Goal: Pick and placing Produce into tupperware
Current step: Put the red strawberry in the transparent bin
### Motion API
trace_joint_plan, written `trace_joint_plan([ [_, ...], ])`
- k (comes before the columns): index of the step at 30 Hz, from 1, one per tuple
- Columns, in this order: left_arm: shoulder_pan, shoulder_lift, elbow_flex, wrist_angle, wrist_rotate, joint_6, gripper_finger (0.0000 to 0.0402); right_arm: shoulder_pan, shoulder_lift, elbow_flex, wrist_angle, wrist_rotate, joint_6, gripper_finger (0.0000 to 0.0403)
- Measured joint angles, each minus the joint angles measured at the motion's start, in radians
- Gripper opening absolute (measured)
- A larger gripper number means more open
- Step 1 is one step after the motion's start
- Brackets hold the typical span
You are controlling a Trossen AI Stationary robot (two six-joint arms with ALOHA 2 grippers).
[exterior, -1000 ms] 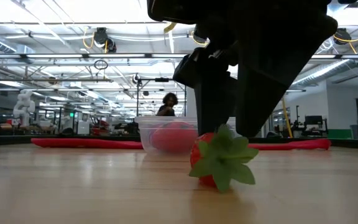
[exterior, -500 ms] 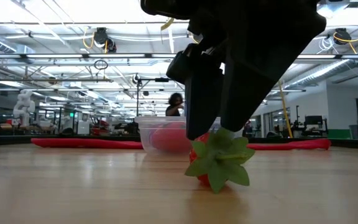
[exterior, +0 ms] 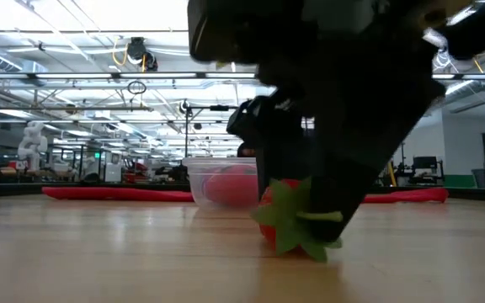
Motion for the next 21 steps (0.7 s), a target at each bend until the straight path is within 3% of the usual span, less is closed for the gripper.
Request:
trace_joint_plan([
  [21,0.0,0.0,0.0,0.0,0.0,0.005,0.0296,-0.004,0.001,0.0,0.021,-0.011,0.033,0.021],
])
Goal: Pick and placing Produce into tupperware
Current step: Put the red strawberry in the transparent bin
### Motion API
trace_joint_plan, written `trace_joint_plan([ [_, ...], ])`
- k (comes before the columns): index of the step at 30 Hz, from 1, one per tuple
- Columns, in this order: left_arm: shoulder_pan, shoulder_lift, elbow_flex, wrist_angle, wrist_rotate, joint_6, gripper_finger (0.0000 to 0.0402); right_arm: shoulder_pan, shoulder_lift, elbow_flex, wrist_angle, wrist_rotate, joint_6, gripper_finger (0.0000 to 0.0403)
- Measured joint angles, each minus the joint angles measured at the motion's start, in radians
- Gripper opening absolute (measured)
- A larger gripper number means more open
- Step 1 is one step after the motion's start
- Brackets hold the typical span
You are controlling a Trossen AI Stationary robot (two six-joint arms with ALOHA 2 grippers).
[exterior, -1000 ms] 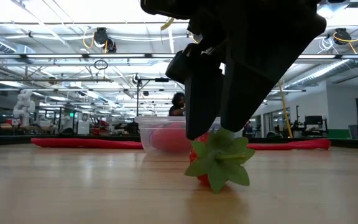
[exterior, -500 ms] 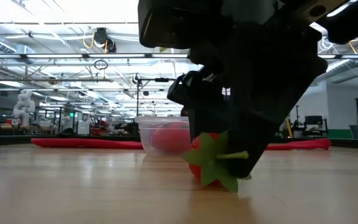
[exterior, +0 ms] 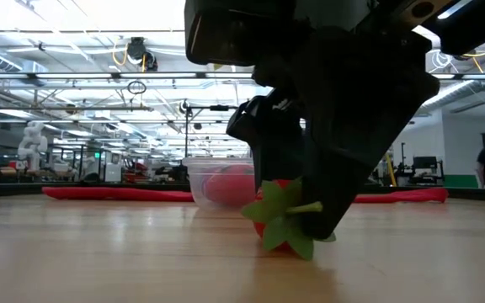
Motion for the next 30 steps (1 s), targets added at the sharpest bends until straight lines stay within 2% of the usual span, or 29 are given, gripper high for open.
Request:
trace_joint_plan([
  [15,0.0,0.0,0.0,0.0,0.0,-0.003,0.0296,0.0,0.0,0.0,0.006,0.0,-0.002,0.0209],
  [25,0.0,0.0,0.0,0.0,0.001,-0.003,0.0296,-0.002,-0.001,0.0,0.005,0.0,0.012,0.0154],
  [30,0.0,0.0,0.0,-0.001,0.001,-0.003,0.0296,-0.002,-0.001,0.0,0.006,0.0,0.012,0.0154],
])
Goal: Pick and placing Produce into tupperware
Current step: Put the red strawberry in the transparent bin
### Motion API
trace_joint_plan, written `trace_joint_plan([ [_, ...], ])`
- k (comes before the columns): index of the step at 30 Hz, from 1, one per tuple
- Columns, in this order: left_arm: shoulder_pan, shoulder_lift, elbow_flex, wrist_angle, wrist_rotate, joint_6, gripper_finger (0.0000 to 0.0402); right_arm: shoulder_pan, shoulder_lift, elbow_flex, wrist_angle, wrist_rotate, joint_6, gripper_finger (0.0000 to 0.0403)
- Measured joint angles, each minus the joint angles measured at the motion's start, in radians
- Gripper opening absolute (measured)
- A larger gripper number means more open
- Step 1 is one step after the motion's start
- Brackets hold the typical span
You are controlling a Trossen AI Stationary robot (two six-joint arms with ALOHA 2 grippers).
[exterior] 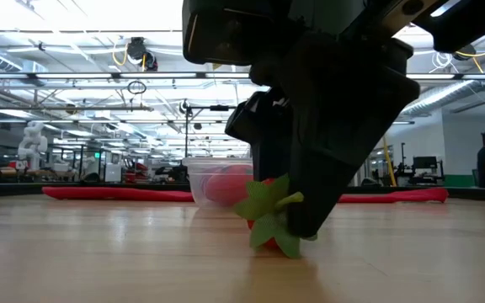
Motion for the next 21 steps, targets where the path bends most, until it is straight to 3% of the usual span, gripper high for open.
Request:
trace_joint_plan([
  [13,0.0,0.0,0.0,0.0,0.0,0.0,0.0296,-0.014,-0.008,0.0,-0.011,0.001,-0.002,0.0156],
  [21,0.0,0.0,0.0,0.0,0.001,-0.001,0.0296,-0.015,-0.093,0.0,-0.033,0.014,-0.017,0.0155],
])
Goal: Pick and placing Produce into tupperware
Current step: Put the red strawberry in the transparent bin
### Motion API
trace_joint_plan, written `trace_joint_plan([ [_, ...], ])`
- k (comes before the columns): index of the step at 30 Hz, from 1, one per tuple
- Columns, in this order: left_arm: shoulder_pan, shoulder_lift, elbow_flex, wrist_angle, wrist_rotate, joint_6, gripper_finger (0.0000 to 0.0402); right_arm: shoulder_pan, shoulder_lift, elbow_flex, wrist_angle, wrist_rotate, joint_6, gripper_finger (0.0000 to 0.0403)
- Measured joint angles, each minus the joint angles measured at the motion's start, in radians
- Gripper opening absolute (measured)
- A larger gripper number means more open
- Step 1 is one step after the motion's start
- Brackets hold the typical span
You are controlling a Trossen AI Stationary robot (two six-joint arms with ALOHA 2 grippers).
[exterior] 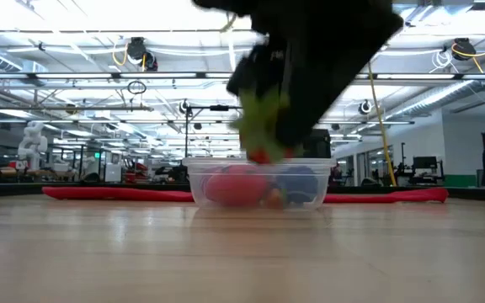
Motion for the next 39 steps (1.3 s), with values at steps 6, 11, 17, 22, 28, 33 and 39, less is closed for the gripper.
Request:
trace_joint_plan([
  [6,-0.001,0.0,0.0,0.0,0.0,-0.004,0.0296,-0.024,-0.096,0.0,-0.109,0.094,-0.05,0.0158],
  [11,-0.003,0.0,0.0,0.0,0.0,-0.001,0.0296,-0.087,-0.165,0.0,-0.185,0.19,-0.088,0.0159],
  [17,-0.003,0.0,0.0,0.0,-0.001,-0.001,0.0296,-0.193,-0.182,0.001,-0.188,0.191,-0.141,0.0159],
  [22,-0.003,0.0,0.0,0.0,-0.001,0.0,0.0296,-0.276,-0.175,0.0,-0.238,0.189,-0.162,0.0159],
  [28,-0.003,0.0,0.0,-0.001,-0.001,0.005,0.0296,-0.33,-0.175,-0.055,-0.248,0.178,-0.135,0.016],
  [33,-0.003,0.0,0.0,-0.001,-0.001,0.009,0.0296,-0.331,-0.175,-0.107,-0.194,0.174,-0.135,0.016],
  [39,-0.003,0.0,0.0,-0.001,-0.001,0.011,0.0296,-0.329,-0.174,-0.139,-0.16,0.152,-0.136,0.016],
])
